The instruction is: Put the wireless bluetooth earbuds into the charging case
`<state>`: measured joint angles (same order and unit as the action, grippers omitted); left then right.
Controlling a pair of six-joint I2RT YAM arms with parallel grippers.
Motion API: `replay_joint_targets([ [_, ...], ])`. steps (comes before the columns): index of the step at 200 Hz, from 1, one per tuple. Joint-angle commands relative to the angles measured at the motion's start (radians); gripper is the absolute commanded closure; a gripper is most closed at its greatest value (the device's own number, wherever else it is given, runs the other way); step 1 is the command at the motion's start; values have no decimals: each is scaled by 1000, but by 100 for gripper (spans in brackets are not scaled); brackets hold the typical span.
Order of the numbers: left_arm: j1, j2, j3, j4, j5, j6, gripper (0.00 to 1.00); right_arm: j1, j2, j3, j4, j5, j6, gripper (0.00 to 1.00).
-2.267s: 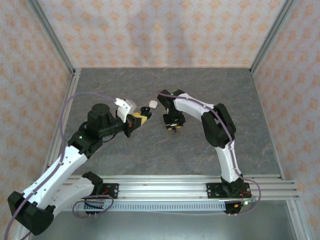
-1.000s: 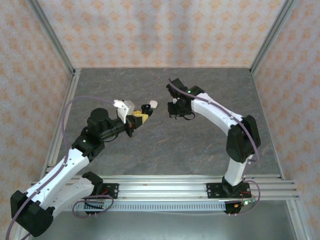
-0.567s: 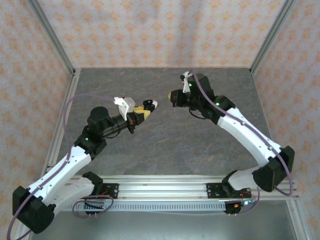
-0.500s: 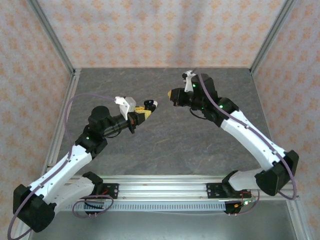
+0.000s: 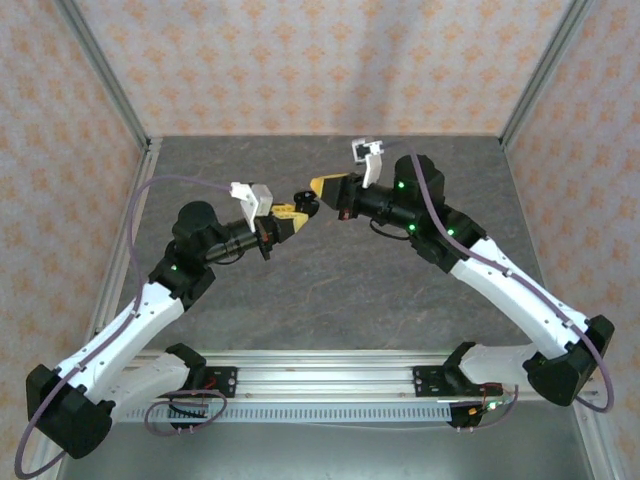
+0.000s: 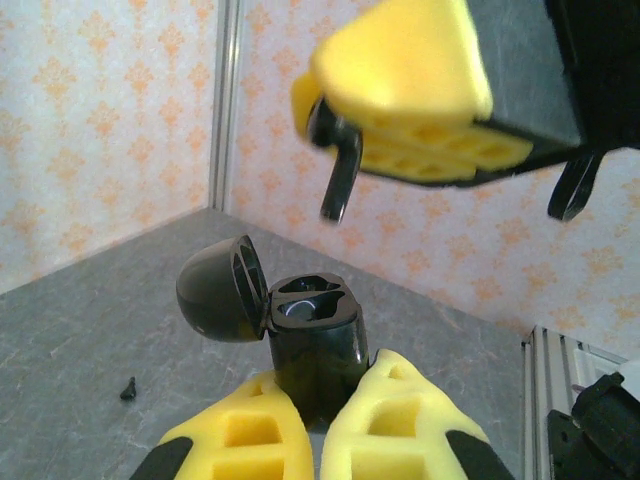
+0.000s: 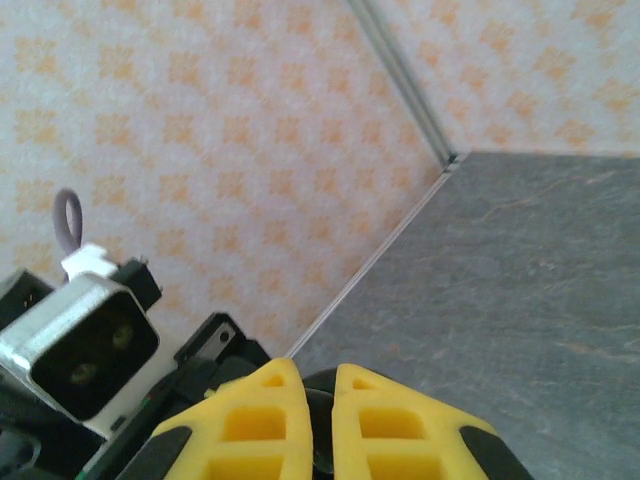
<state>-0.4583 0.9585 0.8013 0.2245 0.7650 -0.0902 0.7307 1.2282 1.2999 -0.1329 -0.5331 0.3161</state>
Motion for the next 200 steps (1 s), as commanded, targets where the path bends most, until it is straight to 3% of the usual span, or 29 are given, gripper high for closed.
replay_joint_targets([
  [1,-8,-10,42,21,40,-8,100,14,7,38,37,-56,-38,90],
  [85,-17,-17,59,8,37,-2,100,24,-1,40,23,-86,-49,90],
  [159,-20,-21,64,-6,39,4,100,24,-6,88,-100,-54,-83,91],
  [200,-23,-24,68,-10,39,6,100,24,23,132,-163,-97,-89,91],
])
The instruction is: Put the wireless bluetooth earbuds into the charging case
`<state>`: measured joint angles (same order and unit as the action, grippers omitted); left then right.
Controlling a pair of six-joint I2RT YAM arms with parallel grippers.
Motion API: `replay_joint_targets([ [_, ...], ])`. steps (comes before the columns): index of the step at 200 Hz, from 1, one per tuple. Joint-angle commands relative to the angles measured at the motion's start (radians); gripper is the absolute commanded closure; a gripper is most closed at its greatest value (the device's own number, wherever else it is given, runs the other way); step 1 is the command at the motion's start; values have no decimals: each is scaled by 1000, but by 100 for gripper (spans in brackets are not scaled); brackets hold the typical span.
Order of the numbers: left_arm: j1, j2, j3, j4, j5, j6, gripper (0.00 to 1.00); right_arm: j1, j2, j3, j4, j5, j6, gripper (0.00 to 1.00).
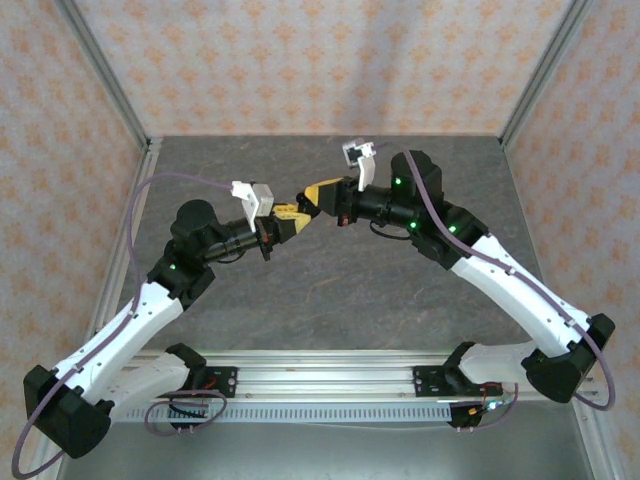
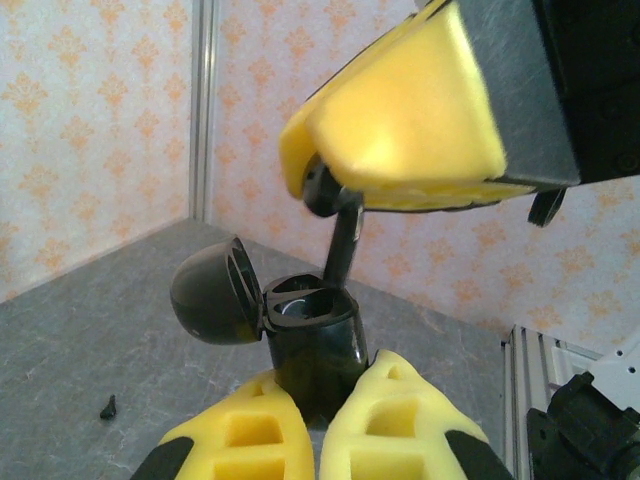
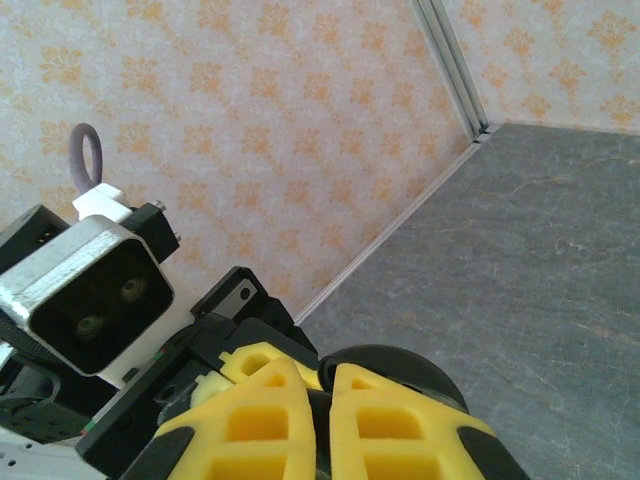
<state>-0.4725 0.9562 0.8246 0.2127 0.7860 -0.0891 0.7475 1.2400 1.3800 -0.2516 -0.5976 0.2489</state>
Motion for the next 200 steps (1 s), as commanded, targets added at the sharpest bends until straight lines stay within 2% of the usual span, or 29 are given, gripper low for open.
replay_joint_targets([
  [1,-9,-22,45,2,18,5,100,7,12,52,-45,-34,-22,91],
  [50,-14,-22,54,-9,15,10,100,7,50,61,-79,-75,-21,91],
  [117,-16,-33,49,-23,13,17,100,8,31,71,-124,6,-70,92],
  [200,-17,-36,44,-21,12,19,100,6,25,96,-148,33,-71,92],
])
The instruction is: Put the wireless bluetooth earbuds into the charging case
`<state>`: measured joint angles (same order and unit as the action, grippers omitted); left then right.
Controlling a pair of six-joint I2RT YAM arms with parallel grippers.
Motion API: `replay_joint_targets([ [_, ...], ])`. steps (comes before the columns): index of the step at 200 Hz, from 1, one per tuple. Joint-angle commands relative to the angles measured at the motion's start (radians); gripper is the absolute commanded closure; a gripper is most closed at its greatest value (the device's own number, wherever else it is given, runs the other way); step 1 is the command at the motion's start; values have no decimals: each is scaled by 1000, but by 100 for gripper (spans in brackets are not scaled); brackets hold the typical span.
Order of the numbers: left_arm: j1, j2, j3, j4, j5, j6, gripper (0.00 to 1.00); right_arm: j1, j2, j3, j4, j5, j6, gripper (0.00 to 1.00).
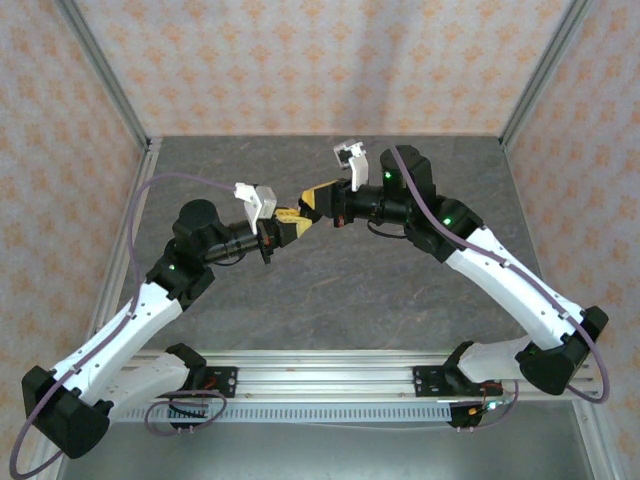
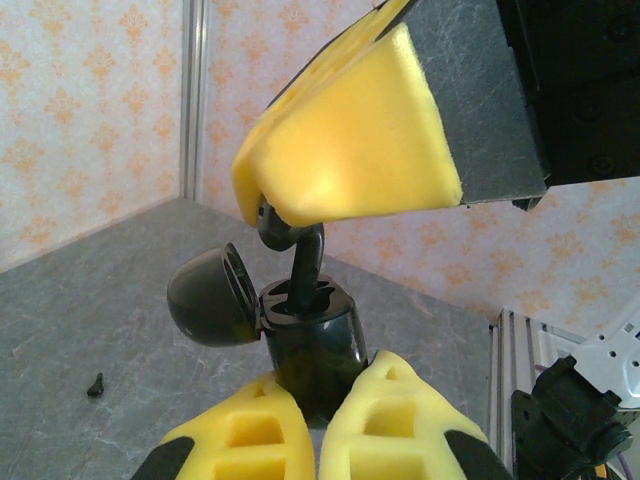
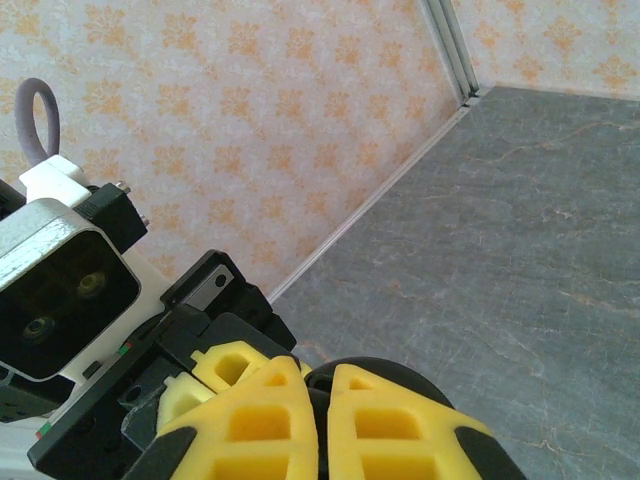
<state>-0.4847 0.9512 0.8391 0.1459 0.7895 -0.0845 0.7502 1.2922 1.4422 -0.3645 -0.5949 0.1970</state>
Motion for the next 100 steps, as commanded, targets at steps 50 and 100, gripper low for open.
replay_joint_targets([
  [50,-5,-39,27,48,8,14,100,3,-23,36,-49,16,-21,92],
  [100,-6,-42,31,49,11,15,100,0,-10,40,-67,-17,-16,92],
])
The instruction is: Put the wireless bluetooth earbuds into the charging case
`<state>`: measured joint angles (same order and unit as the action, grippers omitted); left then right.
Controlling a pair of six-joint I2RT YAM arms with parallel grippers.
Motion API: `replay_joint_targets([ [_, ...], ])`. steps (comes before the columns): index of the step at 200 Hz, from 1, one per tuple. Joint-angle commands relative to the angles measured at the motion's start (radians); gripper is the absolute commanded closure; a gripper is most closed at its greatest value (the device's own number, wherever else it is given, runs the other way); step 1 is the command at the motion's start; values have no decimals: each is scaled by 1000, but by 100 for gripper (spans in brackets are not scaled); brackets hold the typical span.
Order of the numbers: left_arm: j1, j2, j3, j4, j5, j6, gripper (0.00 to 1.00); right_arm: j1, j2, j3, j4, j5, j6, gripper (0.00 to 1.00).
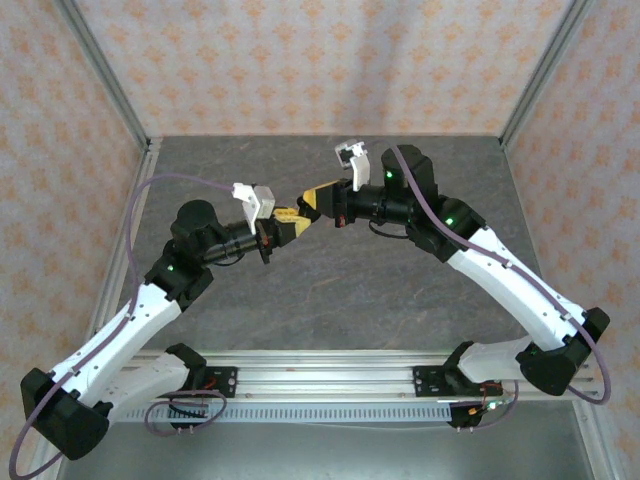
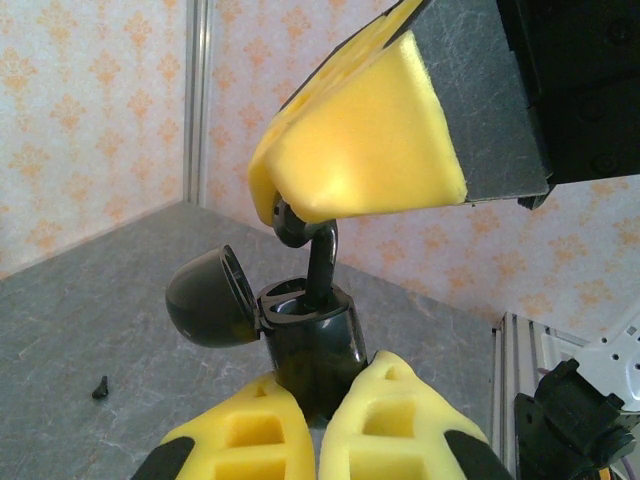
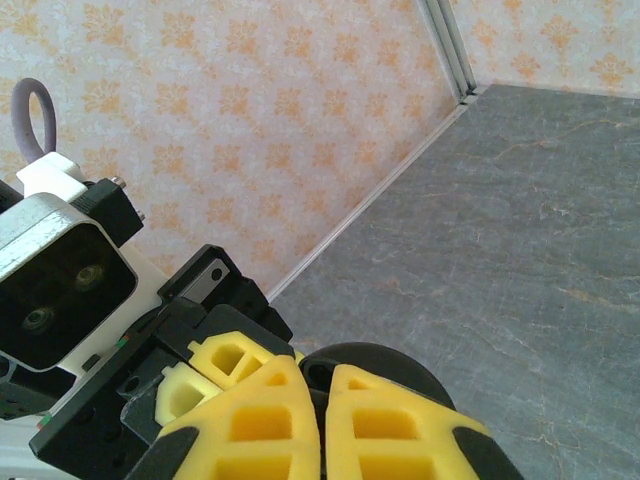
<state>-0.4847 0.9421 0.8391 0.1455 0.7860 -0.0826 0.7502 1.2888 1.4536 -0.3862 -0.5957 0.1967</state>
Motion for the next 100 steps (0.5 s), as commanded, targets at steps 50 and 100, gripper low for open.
replay_joint_targets([
  [50,-8,-35,35,51,16,11,100,-3,23,36,-64,-82,-15,92],
  [100,-10,-43,33,48,15,11,100,-23,22,38,-95,-65,-14,92],
])
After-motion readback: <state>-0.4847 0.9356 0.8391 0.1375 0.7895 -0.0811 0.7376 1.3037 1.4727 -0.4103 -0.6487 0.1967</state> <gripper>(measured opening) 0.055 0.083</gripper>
